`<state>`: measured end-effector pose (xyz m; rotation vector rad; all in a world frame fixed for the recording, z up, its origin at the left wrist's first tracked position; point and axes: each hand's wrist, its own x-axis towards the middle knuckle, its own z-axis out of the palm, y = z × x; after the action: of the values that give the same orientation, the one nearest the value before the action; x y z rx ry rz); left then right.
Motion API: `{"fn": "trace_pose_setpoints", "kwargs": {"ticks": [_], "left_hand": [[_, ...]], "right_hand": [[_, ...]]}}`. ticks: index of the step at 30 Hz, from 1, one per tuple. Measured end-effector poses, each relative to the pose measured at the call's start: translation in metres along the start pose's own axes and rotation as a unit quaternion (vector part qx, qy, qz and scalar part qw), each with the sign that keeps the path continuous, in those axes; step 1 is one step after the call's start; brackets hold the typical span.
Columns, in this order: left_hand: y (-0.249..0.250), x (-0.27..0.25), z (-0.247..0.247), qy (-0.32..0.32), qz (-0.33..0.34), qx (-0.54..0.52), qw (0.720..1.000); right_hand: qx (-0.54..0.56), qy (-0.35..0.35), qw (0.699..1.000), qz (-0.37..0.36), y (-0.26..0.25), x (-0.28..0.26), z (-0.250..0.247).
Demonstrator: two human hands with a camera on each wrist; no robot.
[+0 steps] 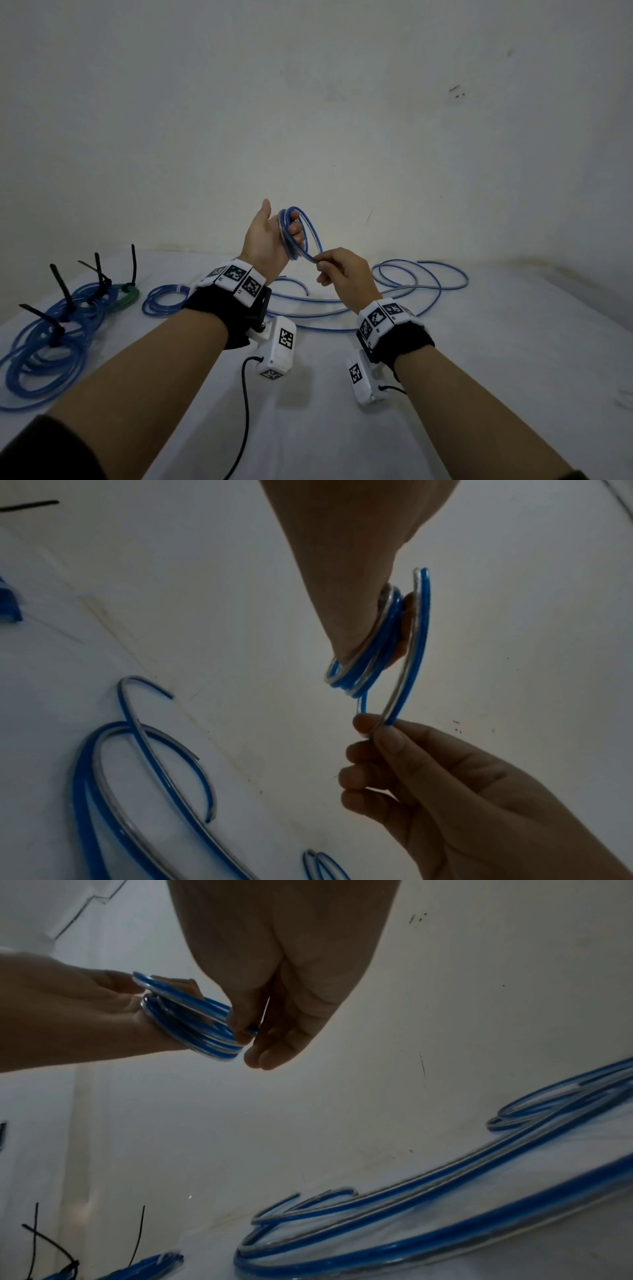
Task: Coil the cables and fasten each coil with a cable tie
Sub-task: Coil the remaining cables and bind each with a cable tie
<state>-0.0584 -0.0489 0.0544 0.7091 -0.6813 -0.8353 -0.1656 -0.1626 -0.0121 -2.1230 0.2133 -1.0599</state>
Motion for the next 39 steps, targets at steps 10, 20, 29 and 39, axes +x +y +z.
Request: {"fn": "trace_pose_setpoints", "kwargs": {"ticks": [10,20,29,39], "left_hand": [[-0.022,0.005,0.009,0.001,0.057,0.162,0.985],[-0.052,0.011,0.032,-0.052,0.011,0.426,0.903],[-0.080,0.019,0.066,0.002,0.045,0.491,0.870],[-0.107,0.021,0.103,-0.076,0.006,0.453,0.888]], "right_hand": [[0.029,-0.004,0.999,0.042,-0.001,-0.006,-0.012],[-0.065,0.016,0.997,-0.035,-0.015,0.002,-0.069],[-0.002,0.008,1.000,0.005,-0.011,-0.018,-0.093],[0.018,0.062,0.996,0.055,-0.007,-0.037,-0.137]]}}
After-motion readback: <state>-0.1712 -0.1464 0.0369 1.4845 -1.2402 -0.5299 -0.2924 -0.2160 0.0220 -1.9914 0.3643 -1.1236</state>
